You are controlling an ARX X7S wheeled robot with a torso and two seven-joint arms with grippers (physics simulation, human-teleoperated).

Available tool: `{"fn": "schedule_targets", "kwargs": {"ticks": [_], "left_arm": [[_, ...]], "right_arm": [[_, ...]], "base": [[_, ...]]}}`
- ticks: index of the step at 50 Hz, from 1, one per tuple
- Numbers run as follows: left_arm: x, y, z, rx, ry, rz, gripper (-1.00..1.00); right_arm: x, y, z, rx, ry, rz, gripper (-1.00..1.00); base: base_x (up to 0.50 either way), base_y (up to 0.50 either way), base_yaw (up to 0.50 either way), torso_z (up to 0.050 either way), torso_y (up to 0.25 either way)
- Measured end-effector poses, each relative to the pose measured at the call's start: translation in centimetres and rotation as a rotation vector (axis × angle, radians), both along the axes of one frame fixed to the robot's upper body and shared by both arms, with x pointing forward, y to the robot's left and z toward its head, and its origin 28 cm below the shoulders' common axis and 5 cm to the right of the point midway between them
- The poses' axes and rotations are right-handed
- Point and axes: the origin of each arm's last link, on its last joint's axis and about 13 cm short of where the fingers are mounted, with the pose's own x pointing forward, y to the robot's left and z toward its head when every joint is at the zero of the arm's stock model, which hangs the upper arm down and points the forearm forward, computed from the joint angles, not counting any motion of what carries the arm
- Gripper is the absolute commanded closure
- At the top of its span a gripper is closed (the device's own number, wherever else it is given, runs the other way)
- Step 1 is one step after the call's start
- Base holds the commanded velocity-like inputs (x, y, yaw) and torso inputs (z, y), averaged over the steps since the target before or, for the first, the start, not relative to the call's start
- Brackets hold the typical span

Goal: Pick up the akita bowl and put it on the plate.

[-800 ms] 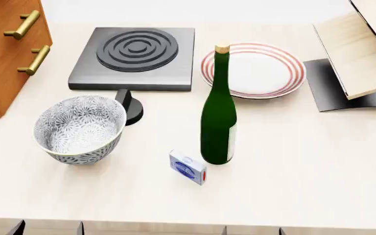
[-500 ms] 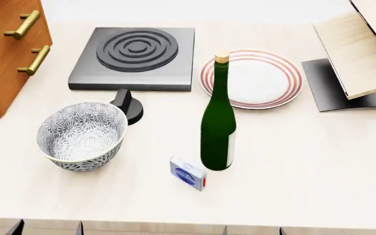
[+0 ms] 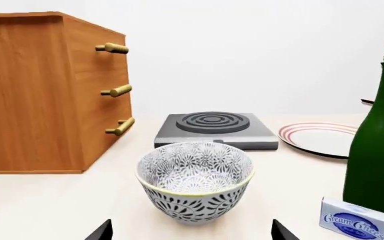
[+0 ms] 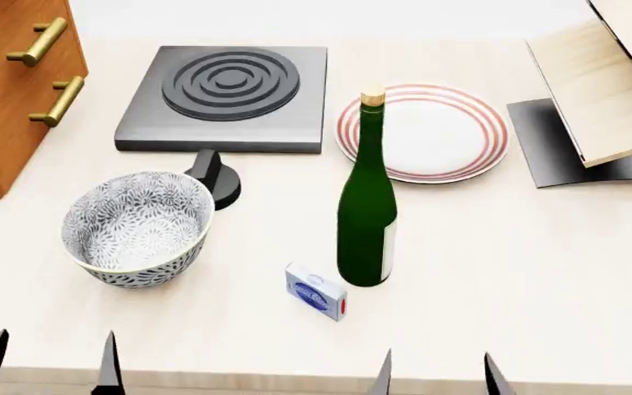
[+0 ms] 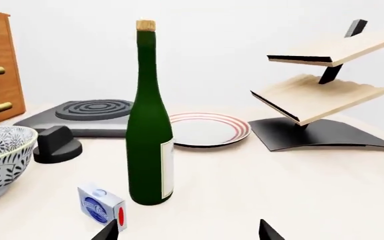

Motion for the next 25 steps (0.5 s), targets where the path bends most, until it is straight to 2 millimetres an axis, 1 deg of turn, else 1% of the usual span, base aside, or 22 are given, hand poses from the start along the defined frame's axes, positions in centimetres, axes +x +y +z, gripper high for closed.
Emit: {"fn": "schedule_targets", "kwargs": {"ticks": [11,17,25], "left_arm": [[-0.4,0.2,2.4,0.011,-0.090,0.013,-1.00],[-1.1,0.3,3.8,0.010,-0.162,0.021,-1.00],[-2.5,0.4,5.1,0.020,-0.281,0.026,-1.00]], "right_arm": [[-0.4,-0.1,2.3,-0.006,-0.070,-0.004,-1.00],[-1.3,0.0,3.6,-0.011,-0.131,-0.001,-1.00],[-2.8,0.1,4.8,-0.020,-0.222,0.002,-1.00]], "base": [[0.00,0.00,0.00,0.000,0.000],[0.00,0.00,0.00,0.000,0.000],[0.00,0.00,0.00,0.000,0.000]]}}
